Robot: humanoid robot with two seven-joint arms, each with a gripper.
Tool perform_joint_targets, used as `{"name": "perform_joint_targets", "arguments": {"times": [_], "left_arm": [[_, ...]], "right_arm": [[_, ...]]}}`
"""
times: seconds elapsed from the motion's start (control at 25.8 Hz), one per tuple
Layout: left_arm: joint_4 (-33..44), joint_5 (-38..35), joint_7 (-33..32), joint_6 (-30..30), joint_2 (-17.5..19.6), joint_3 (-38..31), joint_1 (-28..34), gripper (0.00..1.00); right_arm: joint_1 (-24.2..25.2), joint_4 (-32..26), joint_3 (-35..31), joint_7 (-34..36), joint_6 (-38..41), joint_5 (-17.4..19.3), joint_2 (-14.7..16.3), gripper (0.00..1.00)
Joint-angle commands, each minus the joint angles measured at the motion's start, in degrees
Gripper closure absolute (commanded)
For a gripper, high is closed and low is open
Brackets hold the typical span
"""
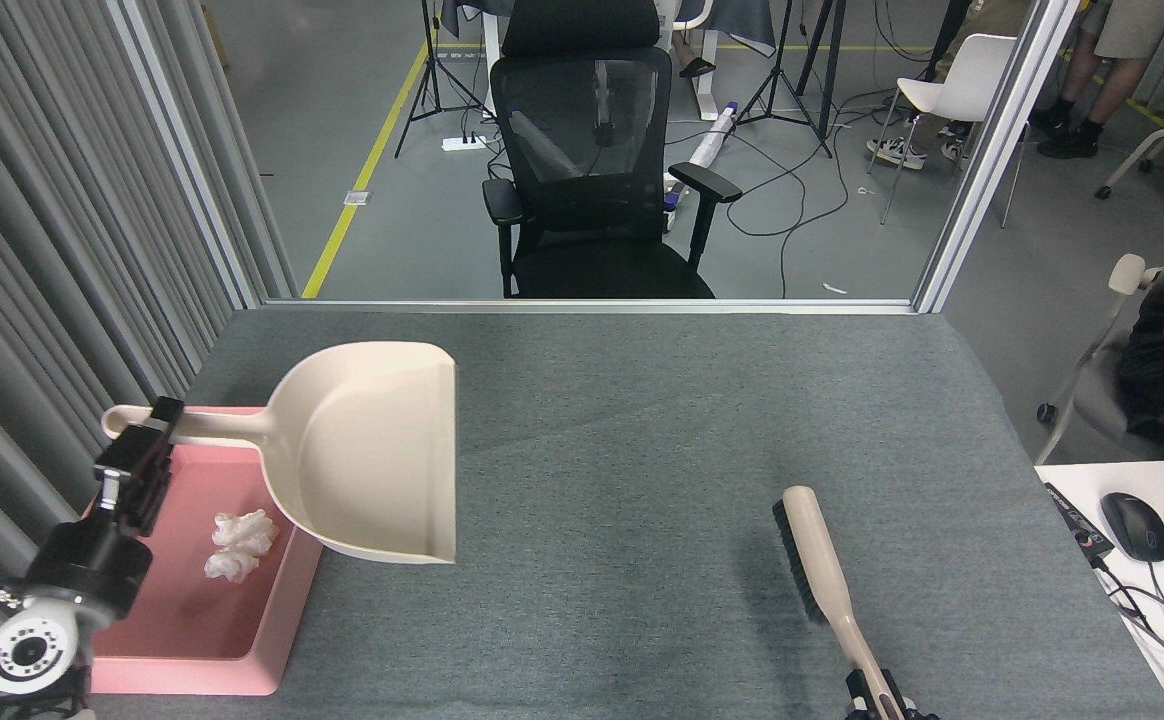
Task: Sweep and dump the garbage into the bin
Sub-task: 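Lower the dustpan back onto the table with the left gripper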
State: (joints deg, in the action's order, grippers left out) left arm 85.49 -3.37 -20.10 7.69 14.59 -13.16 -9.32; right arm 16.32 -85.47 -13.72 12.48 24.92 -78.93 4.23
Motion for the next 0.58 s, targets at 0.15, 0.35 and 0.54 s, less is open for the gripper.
{"name": "perform_joint_targets", "arguments": {"times": [0.15, 0.35, 0.54], "left_arm": [[3.37, -15.79, 1.47, 2.77, -15.47, 6.48, 4.58, 0.93], [-6.91, -25.64, 4.72, 10.59, -19.25, 8.94, 3.17, 0.93], [-14.47, -29.15, 6.92, 11.29, -21.54, 8.24, 1.85, 0.93]], "right_arm": [[-0.06, -0.49, -0.08, 0.0, 0.22, 0.0, -0.01, 0.83], [0.12, -0.58, -0.08, 0.0, 0.4, 0.0, -0.01, 0.83], [0.12, -0.58, 0.1, 0.0, 0.4, 0.0, -0.19, 0.83]]}}
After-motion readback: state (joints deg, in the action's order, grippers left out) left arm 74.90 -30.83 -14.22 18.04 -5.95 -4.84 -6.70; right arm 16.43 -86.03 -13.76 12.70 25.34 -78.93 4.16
